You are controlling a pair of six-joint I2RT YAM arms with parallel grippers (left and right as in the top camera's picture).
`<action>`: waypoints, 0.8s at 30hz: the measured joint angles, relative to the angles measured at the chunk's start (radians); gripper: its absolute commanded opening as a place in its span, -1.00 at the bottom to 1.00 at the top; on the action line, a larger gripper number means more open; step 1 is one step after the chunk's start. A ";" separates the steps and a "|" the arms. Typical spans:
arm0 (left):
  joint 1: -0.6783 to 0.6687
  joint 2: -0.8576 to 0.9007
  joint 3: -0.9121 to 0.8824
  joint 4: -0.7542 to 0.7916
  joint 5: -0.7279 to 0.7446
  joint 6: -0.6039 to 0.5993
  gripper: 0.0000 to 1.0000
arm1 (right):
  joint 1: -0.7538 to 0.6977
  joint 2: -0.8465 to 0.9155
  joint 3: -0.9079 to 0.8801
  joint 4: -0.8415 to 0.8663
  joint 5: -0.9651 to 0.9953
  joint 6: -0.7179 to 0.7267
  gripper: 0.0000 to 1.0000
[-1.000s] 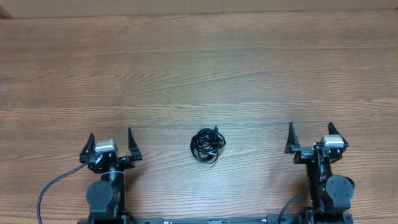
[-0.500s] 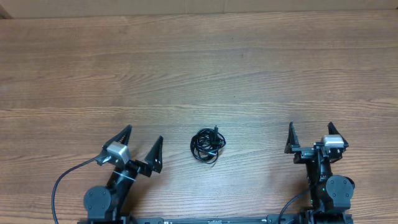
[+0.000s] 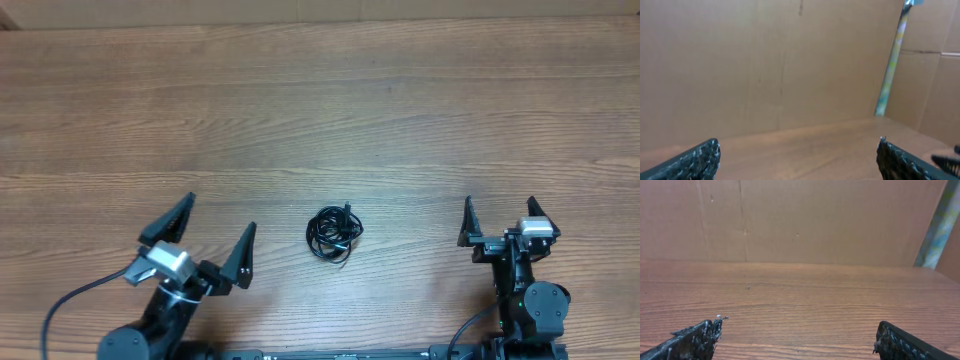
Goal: Untangle cables
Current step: 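Move the left gripper over the black cable bundle and lower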
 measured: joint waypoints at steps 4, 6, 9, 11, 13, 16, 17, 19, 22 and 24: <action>0.000 0.144 0.180 -0.159 -0.006 0.022 1.00 | 0.000 0.000 0.000 0.000 0.000 0.000 1.00; 0.000 0.234 0.279 -0.262 -0.008 0.032 0.99 | 0.000 0.000 0.000 0.000 0.000 0.000 1.00; 0.000 0.389 0.455 -0.455 -0.010 0.041 0.99 | 0.000 0.000 0.000 0.000 0.000 0.000 1.00; 0.000 0.491 0.578 -0.621 -0.010 0.056 0.99 | 0.000 0.000 0.000 -0.001 0.000 0.000 1.00; 0.000 0.593 0.694 -0.740 0.008 0.065 0.99 | 0.000 0.000 0.000 0.000 0.000 0.000 1.00; 0.000 0.708 0.806 -0.829 0.071 0.071 0.99 | 0.000 0.000 0.000 0.000 0.000 0.001 1.00; 0.000 0.737 0.827 -0.838 0.103 0.075 1.00 | 0.000 0.000 0.000 0.000 0.001 0.000 1.00; 0.000 0.779 0.846 -0.840 0.156 0.085 1.00 | 0.000 0.000 0.000 0.000 0.004 0.000 1.00; 0.000 0.817 0.853 -0.853 0.188 0.092 1.00 | 0.000 0.000 0.000 0.000 0.005 0.000 1.00; 0.000 0.838 0.861 -0.883 0.184 0.093 1.00 | 0.000 0.000 0.000 0.000 0.006 0.000 1.00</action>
